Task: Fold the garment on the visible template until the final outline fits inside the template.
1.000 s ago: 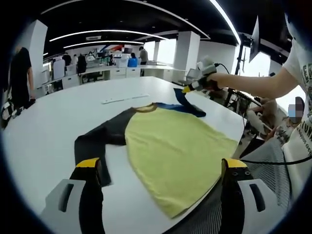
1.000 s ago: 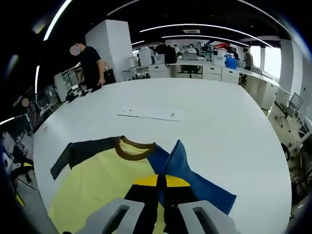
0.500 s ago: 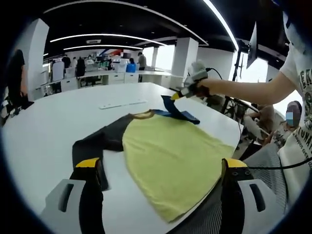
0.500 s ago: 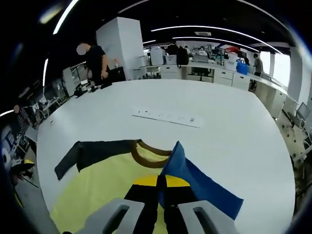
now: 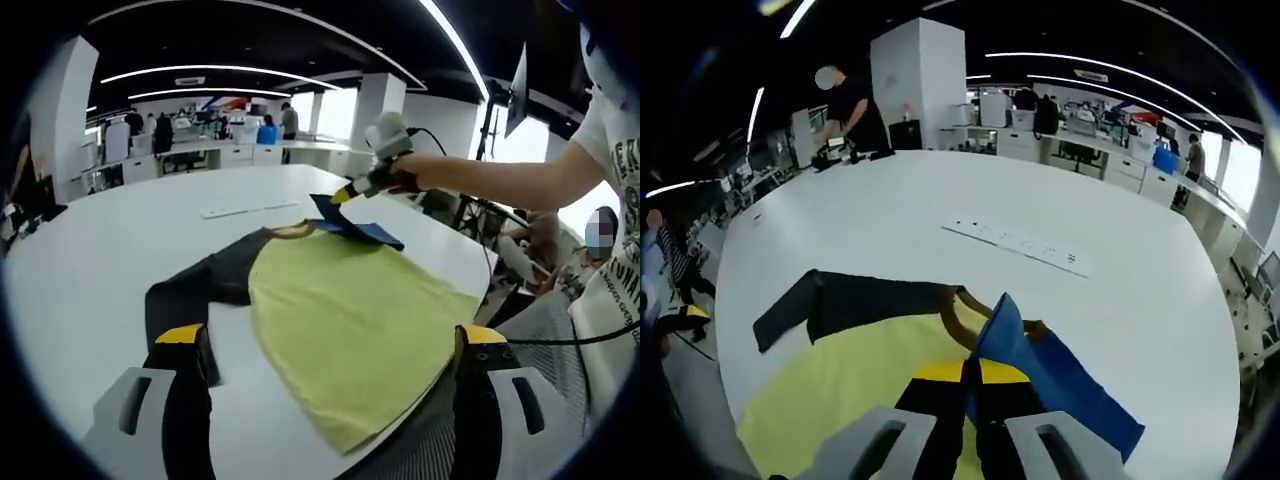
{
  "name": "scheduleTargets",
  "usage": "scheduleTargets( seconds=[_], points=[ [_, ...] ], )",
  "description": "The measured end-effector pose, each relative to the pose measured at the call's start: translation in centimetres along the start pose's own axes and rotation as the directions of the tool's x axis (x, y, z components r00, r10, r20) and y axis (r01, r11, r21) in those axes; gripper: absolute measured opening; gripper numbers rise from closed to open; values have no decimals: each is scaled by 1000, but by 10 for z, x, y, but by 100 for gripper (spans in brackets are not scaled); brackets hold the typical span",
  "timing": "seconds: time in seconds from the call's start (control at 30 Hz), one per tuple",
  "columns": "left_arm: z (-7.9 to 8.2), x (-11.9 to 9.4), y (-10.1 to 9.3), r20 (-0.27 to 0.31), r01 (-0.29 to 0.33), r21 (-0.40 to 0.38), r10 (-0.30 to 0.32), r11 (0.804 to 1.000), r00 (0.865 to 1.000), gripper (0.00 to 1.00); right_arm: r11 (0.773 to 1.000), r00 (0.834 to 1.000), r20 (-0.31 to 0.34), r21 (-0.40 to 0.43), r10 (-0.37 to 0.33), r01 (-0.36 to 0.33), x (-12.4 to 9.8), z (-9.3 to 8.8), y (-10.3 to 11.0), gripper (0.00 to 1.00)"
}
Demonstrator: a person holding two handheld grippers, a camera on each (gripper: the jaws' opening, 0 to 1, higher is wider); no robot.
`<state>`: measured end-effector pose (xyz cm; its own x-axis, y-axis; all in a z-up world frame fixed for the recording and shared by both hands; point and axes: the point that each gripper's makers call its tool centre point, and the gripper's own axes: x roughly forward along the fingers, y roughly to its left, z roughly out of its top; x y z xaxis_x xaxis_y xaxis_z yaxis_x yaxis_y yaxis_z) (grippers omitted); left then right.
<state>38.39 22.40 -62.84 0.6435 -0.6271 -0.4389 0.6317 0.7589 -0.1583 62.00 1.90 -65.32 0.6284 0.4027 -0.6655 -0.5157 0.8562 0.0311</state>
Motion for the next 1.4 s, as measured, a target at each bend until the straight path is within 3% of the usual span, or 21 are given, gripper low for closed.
scheduleTargets(
  seconds=[0.27,0.7,0.87,1.4],
  points=[
    [-3,-1,3,-7,-9,-2,9,1000,1000,99,997,999,-13,-70,35,-36,11,9,23,0],
    [-7,-4,5,-13,-19,-16,19,1000,1000,98,991,996,-12,-98,88,-89,25,20,61,0],
    [-8,-6,7,-6,-28,-31,28,999,1000,98,983,994,-14,-145,112,-113,30,25,78,0],
    [-14,-7,10,-13,-35,-53,34,998,999,96,961,980,-50,-193,191,-197,42,15,122,0]
  ],
)
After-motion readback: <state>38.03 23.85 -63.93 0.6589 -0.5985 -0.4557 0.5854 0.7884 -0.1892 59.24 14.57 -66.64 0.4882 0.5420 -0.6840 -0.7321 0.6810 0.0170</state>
